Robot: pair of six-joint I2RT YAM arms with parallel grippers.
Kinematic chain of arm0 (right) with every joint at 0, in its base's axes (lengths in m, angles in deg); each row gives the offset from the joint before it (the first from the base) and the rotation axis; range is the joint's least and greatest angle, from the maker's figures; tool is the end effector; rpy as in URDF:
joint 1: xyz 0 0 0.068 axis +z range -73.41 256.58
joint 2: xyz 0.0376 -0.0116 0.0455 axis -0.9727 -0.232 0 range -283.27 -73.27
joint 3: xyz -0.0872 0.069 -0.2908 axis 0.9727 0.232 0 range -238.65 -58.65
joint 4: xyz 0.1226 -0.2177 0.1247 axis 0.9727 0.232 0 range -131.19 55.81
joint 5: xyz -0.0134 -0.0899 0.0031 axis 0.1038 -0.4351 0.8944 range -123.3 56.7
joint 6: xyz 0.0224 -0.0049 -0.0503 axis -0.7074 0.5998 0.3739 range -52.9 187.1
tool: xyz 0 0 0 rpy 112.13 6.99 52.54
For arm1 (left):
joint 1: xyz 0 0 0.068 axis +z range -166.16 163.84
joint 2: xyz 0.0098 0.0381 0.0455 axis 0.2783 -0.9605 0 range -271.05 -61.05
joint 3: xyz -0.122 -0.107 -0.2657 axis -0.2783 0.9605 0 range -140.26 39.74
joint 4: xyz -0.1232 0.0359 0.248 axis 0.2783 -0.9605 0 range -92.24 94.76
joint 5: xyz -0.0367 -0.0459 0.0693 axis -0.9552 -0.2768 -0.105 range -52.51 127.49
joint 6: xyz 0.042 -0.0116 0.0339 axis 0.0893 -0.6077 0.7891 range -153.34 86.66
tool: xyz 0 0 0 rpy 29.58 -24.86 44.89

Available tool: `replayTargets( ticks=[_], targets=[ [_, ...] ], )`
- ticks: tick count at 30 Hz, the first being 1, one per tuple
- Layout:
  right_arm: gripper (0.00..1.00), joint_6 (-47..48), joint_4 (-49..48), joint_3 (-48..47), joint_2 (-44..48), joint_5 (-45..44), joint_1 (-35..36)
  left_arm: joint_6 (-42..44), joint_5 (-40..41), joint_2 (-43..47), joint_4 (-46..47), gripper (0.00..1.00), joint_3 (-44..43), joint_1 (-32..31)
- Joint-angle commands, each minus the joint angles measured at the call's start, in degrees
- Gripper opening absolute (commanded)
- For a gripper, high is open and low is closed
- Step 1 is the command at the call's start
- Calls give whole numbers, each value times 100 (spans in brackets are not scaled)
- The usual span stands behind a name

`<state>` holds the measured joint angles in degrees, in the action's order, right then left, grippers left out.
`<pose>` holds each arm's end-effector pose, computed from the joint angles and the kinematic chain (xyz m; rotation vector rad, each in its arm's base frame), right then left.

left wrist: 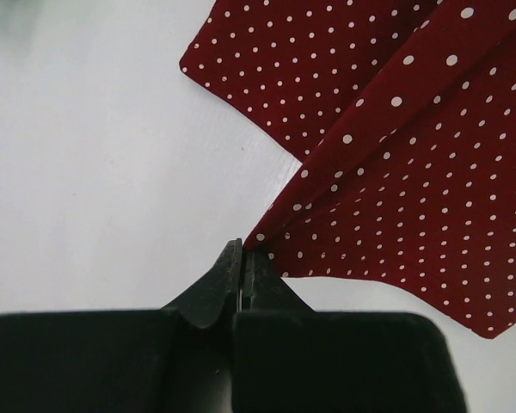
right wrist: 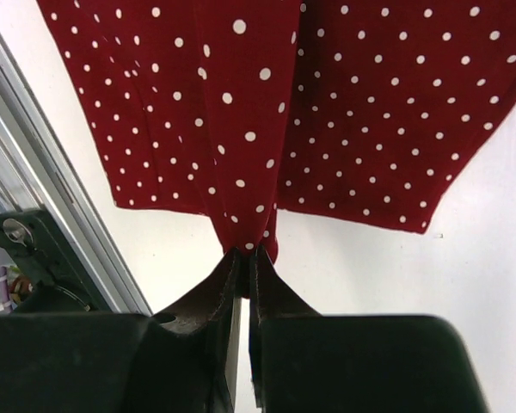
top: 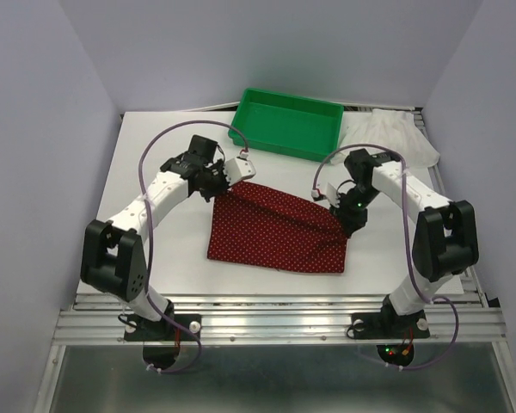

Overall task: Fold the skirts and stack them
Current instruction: Fold the skirt

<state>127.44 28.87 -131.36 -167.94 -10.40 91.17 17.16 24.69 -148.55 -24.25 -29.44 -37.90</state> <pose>0.2944 0.0917 0.2645 -1.7944 2.3594 0.5734 0.3230 -0.1378 0.3095 1.4799 1.8518 -0.0275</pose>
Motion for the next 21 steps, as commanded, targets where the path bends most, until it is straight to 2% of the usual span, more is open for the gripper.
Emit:
replayTargets(
  ticks=[1,10,16,17,19,20,21],
  targets=[
    [4,312,175,-217,-244,75,-141,56,-47,-231,273,0,-446,99],
    [6,496,148,-620,-868,188,-667,4,-83,-960,537,0,-824,161],
    [9,567,210,-964,-1281,163,-668,4,-74,-1321,546,0,-1088,231],
    [12,550,210,-1060,-1343,171,-668,4,-56,-1365,546,0,-1114,240],
    [23,497,157,-1149,-1545,233,-720,4,-39,-1497,590,0,-1167,293],
    [31,410,139,-1236,-1606,259,-721,-5,-4,-1550,607,0,-1176,302],
    [44,374,96,-1298,-1668,285,-721,-14,14,-1594,660,0,-1202,319]
  ],
)
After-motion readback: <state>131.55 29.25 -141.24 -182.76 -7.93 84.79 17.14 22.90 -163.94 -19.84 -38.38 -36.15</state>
